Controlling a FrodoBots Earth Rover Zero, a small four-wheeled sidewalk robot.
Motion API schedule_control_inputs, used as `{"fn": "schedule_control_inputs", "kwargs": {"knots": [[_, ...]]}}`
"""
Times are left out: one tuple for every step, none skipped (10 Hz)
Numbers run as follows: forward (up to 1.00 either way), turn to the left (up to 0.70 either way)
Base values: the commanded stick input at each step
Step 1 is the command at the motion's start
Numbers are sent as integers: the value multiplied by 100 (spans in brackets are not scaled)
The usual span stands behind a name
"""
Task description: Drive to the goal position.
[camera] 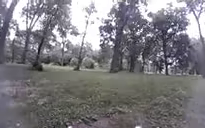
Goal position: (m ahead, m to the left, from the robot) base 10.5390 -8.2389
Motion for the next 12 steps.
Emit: {"fn": "schedule_control_inputs", "kwargs": {"knots": [[70,0],[70,0],[70,0],[70,0],[70,0],[70,0],[70,0],[70,0],[70,-1],[70,-1],[70,-1],[70,-1]]}}
